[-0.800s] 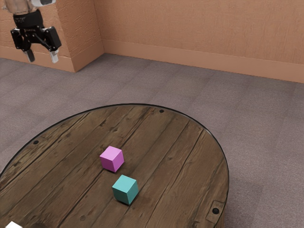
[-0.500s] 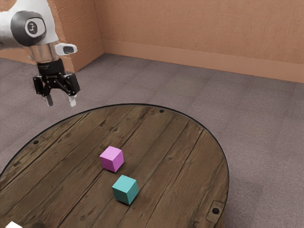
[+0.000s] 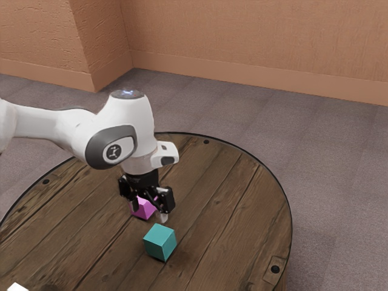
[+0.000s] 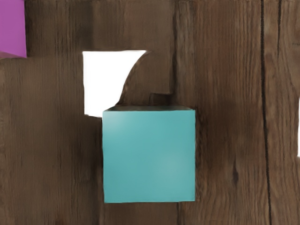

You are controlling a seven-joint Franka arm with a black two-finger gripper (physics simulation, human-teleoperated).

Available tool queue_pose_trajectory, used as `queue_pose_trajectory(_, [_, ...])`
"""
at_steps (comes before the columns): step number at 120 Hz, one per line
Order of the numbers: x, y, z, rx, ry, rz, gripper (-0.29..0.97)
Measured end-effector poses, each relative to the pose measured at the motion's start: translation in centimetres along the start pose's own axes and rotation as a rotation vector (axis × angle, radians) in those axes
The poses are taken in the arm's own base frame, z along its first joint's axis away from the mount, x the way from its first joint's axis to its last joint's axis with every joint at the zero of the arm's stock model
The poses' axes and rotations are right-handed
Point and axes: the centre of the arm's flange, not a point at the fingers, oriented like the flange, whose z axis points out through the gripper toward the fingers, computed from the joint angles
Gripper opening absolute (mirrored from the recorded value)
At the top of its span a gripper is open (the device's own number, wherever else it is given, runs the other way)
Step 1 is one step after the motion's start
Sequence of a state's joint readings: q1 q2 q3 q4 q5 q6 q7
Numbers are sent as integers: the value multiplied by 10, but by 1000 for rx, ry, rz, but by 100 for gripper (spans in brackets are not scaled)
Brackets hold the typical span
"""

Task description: Pick up the blue block with one arm, and put the blue block on the pink block with one arm

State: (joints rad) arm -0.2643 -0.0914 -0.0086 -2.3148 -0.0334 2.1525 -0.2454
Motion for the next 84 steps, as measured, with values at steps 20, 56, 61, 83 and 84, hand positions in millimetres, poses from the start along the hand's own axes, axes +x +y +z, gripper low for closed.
queue_pose_trajectory(20, [8, 6, 26, 13, 1, -18, 65])
queue_pose_trajectory(56, [18, 3, 61, 19, -19, -73, 64])
queue_pose_trajectory(61, [19, -1, 62, 13, -12, -86, 63])
queue_pose_trajectory(83, [22, -9, 71, -27, 10, -120, 63])
queue_pose_trajectory(84, [21, -8, 71, -28, 10, -118, 63])
